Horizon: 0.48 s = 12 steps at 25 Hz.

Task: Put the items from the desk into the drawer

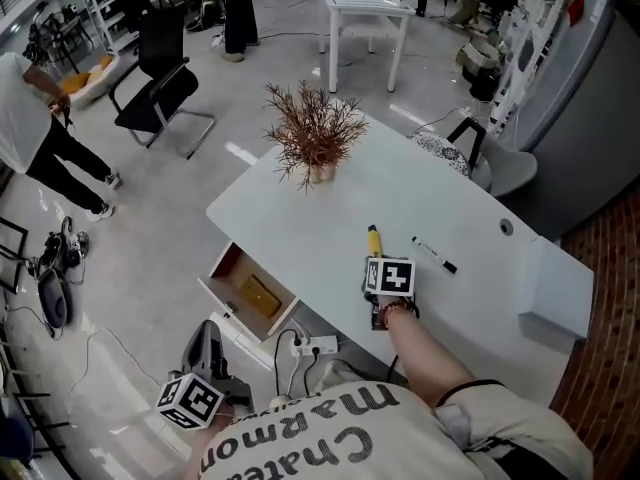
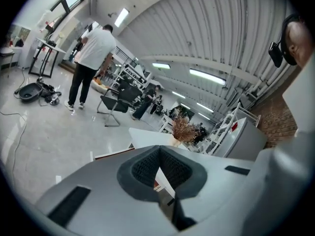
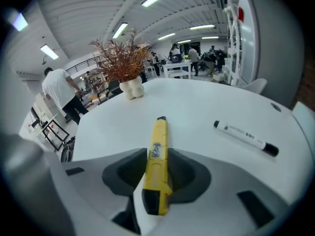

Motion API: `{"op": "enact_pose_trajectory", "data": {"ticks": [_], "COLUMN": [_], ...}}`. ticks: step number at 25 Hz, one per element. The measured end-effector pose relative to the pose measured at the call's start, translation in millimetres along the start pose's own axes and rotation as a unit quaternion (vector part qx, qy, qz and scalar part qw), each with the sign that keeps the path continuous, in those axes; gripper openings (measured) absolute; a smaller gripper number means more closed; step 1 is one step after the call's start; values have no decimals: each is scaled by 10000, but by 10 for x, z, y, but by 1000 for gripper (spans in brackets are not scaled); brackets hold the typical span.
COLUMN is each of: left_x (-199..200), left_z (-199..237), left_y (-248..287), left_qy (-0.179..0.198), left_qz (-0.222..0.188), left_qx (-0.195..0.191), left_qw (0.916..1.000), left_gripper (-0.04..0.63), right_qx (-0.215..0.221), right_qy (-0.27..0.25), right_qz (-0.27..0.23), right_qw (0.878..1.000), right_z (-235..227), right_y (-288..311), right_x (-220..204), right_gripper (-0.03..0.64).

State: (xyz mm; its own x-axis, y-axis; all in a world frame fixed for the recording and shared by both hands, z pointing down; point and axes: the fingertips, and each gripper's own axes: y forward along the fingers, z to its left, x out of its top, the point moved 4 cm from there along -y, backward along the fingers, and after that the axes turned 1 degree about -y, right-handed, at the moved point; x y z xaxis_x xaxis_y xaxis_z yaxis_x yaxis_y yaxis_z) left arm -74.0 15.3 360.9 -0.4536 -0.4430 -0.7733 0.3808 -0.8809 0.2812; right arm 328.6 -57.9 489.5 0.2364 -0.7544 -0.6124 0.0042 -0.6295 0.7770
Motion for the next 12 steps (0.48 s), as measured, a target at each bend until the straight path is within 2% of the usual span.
{"op": "enact_pose_trajectory", "data": {"ticks": [6, 12], "left_x": [156, 328], "left_z": [171, 442], "left_y": [-263, -584], "left_qy": [18, 38], "left_qz": [34, 4], "left_qx": [-377, -604], "left_qw": [9993, 9982], "left_gripper": [2, 2], "right_qx": [193, 466], "right_qy": [270, 114], "right_qz": [31, -18], "right_qw": [9994, 9988], "right_z": [381, 1026], "right_y": [-367, -715], "right_x": [-357, -716], "right_gripper": [133, 133]}}
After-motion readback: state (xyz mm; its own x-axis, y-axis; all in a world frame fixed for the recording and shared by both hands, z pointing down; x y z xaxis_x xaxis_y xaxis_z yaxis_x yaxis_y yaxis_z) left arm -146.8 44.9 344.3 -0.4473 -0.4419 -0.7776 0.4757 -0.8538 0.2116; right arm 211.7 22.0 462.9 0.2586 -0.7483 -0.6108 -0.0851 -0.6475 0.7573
